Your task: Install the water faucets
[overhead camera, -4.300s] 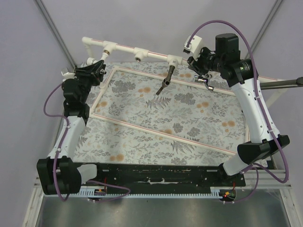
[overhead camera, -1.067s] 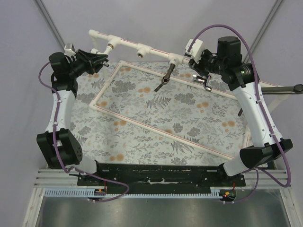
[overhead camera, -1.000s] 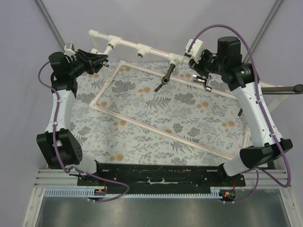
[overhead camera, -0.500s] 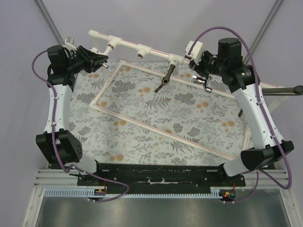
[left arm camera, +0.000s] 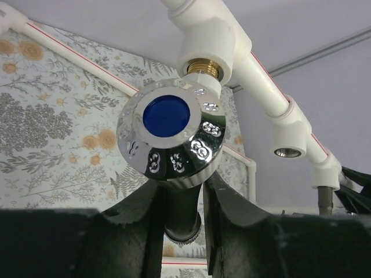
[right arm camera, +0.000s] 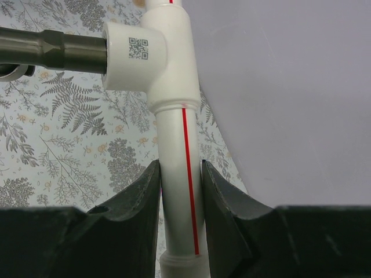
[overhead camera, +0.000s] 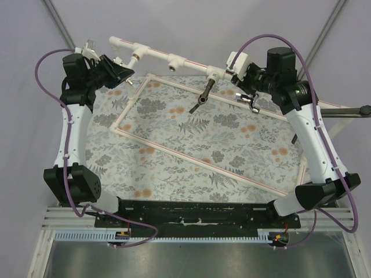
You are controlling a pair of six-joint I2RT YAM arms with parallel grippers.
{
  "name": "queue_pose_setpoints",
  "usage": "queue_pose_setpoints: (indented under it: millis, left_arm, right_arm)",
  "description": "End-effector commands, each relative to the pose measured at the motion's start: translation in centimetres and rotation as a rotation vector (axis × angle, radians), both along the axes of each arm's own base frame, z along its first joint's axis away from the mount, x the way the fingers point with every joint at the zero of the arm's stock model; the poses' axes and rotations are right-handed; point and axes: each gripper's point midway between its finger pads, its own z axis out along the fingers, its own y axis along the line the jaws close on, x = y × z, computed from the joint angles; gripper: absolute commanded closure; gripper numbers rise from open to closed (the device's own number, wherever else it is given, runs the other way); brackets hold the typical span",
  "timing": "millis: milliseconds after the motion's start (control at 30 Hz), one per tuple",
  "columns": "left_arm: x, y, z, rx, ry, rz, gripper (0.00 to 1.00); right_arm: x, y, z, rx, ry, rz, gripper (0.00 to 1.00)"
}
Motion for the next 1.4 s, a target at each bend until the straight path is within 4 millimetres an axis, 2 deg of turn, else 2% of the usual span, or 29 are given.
queue_pose_setpoints:
  millis: [0, 233, 433, 700, 733, 833, 967, 1133, 1367]
  left_arm:
    - [1.4, 1.4, -2.0, 0.161, -0.02, 0.066, 0.98]
    - [1.6, 1.1, -2.6, 0.27, -0.105, 0.072, 0.98]
    - [1.6, 1.6, -1.9, 0.357, -0.229, 0.087, 0.98]
    - [1.5, 1.3, -1.8, 0.585, -0.37, 0.041, 0.98]
    - [1.2, -0.2, -1.9, 0.602, -0.393, 0.006, 0.98]
    - [1.2, -0.6, -2.2, 0.634, -0.431, 0.005, 0.98]
    - [1.4, -0.3, -2.5, 0.673, -0.461, 0.009, 0.98]
    - [1.2, 0.1, -2.2, 0.802, -0.538, -0.015, 0.98]
    - [1.0, 0.0, -3.1, 0.955, -0.611, -0.076, 0.98]
  right_arm:
    - [-6.3, 2.7, -4.5, 0.014, 0.257, 0.17, 1.0]
    - [-6.4, 2.5, -4.5, 0.01, 0.239, 0.164, 1.0]
    - [-6.5, 2.6, -4.6, 0.0, 0.227, 0.177, 1.0]
    - [-6.5, 2.7, -4.8, -0.006, 0.227, 0.184, 1.0]
    - [-6.5, 2.6, -4.8, -0.006, 0.226, 0.184, 1.0]
    - [-6.6, 2.7, -4.8, -0.007, 0.224, 0.186, 1.0]
    - [-6.6, 2.5, -4.8, -0.011, 0.221, 0.182, 1.0]
    - [-6.5, 2.5, -4.9, -0.016, 0.219, 0.181, 1.0]
    - [-6.5, 2.5, -4.9, -0.021, 0.216, 0.183, 1.0]
